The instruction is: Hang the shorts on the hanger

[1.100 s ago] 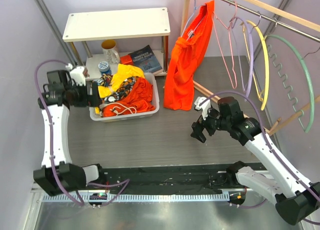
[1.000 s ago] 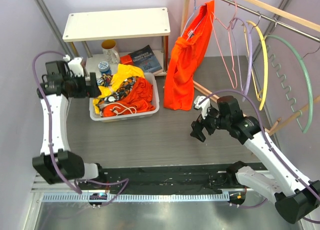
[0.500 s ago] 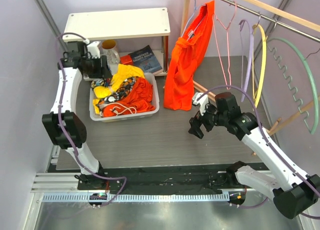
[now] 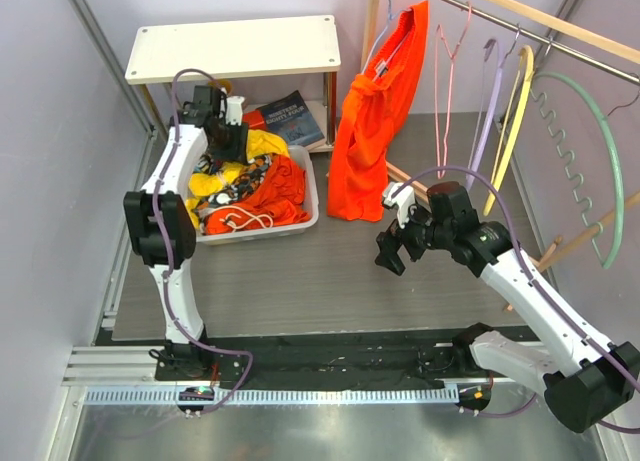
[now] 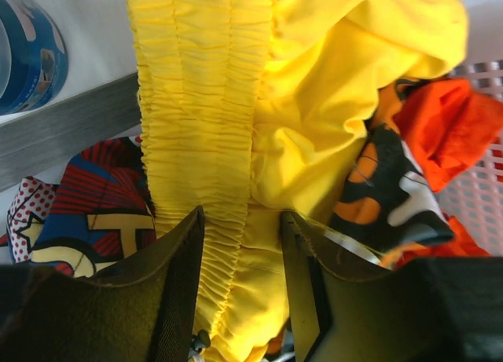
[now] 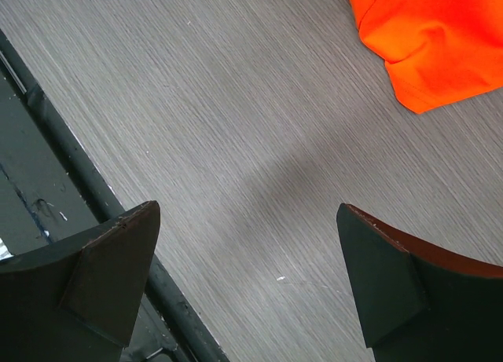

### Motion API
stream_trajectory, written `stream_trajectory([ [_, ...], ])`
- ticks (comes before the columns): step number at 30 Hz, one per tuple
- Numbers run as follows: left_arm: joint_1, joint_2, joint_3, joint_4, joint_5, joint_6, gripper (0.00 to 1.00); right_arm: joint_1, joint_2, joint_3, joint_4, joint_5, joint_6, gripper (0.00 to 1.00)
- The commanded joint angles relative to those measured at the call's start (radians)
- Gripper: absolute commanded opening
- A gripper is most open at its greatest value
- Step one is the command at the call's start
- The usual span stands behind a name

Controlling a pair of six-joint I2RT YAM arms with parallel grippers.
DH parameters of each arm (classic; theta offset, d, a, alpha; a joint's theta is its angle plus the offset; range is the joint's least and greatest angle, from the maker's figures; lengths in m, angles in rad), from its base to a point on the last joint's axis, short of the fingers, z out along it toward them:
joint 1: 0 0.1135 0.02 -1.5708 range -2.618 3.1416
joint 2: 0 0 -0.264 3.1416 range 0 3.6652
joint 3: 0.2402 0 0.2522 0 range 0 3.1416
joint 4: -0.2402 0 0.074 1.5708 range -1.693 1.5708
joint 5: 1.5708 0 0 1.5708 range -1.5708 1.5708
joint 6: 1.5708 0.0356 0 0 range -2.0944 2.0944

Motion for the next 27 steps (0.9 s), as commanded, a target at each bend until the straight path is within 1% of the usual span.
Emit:
stream_trajectory([
  [1,-0.002,0.017,0.022,0.017,-0.112,0.018,0.44,-0.001,0.002,0.043,0.04,-0.008,0.011,1.0],
  [5,-0.004,0.006,-0.021,0.037,-0.134,0.012,0.44,0.001,0.002,0.04,0.041,-0.009,0.012,1.0],
  [7,-0.005,0.0,-0.024,0.027,-0.119,0.012,0.41,-0.001,0.002,0.038,0.041,-0.008,0.014,1.0],
  [8,-0.004,-0.002,-0.019,0.018,-0.104,0.02,0.36,0.001,0.001,0.04,0.041,-0.008,0.014,1.0],
  [9,-0.005,-0.014,-0.013,0.002,-0.085,0.024,0.23,0.001,0.002,0.042,0.043,-0.008,0.014,1.0],
  [11,-0.007,-0.043,-0.009,-0.022,-0.029,0.033,0.1,0.001,0.001,0.046,0.043,-0.003,0.014,1.0],
  [12,-0.008,-0.064,-0.01,-0.029,-0.007,0.038,0.01,-0.001,0.001,0.048,0.042,-0.002,0.014,1.0],
  [16,-0.025,-0.207,-0.033,-0.03,0.004,0.049,0.0,0.001,-0.002,0.052,0.045,-0.005,0.02,1.0],
  [23,-0.03,-0.31,0.027,-0.056,0.013,0.023,0.0,-0.001,-0.002,0.063,0.045,-0.008,0.022,1.0],
  [27,-0.031,-0.334,0.063,-0.052,0.015,0.003,0.0,0.001,-0.002,0.066,0.045,-0.006,0.02,1.0],
])
